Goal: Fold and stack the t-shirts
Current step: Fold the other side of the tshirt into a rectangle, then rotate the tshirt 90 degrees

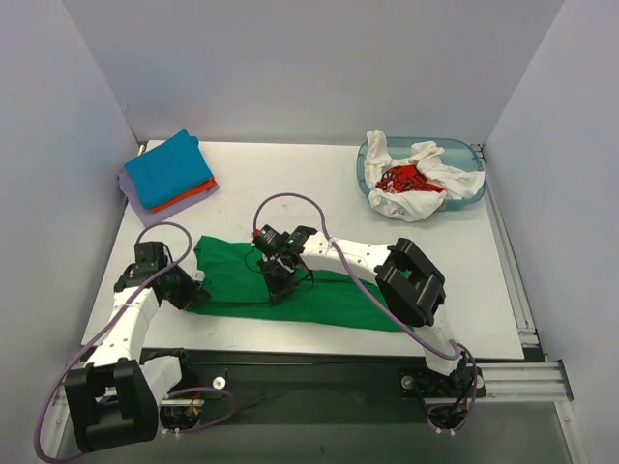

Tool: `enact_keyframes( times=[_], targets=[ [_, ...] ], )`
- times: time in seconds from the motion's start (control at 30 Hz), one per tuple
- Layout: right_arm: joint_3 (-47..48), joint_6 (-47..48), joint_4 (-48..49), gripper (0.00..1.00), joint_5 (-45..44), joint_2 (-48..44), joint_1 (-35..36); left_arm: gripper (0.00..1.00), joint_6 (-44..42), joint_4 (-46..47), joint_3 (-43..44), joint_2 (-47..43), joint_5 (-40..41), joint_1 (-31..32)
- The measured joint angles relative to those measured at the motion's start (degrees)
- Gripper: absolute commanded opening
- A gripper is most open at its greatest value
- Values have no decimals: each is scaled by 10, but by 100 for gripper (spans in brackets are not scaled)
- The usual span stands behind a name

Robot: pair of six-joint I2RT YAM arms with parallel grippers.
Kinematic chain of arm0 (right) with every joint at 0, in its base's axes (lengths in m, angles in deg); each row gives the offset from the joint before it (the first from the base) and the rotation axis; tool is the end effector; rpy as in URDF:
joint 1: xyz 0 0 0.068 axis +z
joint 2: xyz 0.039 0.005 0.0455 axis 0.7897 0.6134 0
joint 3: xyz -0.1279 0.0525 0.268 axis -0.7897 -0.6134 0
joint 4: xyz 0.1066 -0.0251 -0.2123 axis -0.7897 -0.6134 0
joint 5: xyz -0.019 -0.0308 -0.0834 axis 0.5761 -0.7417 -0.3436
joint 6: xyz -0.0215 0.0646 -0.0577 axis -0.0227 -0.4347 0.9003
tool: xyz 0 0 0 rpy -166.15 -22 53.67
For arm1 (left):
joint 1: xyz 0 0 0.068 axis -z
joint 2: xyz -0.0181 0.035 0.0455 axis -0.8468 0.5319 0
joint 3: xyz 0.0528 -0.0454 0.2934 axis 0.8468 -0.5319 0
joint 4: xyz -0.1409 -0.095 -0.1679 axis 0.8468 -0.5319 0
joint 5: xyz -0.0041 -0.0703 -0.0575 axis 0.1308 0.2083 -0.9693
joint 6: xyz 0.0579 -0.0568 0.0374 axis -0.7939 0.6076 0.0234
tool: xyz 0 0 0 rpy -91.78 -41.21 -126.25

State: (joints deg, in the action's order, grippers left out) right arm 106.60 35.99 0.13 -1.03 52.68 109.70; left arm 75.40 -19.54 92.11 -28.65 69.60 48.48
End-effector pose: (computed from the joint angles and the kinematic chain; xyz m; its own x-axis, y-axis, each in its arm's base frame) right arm 0.2324 0.4049 0.1903 -0.8556 -0.3798 -0.3517 -0.5137 0.7063 0.4871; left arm 0.1601 0.0056 0.1822 -0.6428 -0.7462 -0.1733 -0.6186 0.6390 -0.4571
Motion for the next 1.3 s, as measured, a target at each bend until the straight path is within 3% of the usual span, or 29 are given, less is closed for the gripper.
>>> enact_keyframes(
  times=[0.27, 0.3, 0.53, 0.77, 1.0, 1.13, 1.3],
  targets=[
    [-5, 12, -8, 0, 2, 0, -1, 14, 21, -32, -3, -37, 6, 16],
    [-5, 13, -8, 1, 2, 0, -1, 26, 23, -34, -3, -40, 7, 16],
    [-5, 23, -17, 31, 4, 0, -7, 51, 34, -77, 1, -73, 10, 19],
    [-6, 33, -33, 43, 5, -21, -23, 53, 43, -105, 52, -104, 9, 22],
    [-66, 55, -35, 48, 6, -162, -114, 53, 52, -82, 122, -20, 16, 34],
    [-112, 80, -34, 47, 3, -221, -206, 53, 69, -45, 159, 49, 46, 101],
    [-166, 118, -39, 47, 3, -223, -286, 56, 103, 6, 192, 155, 72, 183]
  ],
)
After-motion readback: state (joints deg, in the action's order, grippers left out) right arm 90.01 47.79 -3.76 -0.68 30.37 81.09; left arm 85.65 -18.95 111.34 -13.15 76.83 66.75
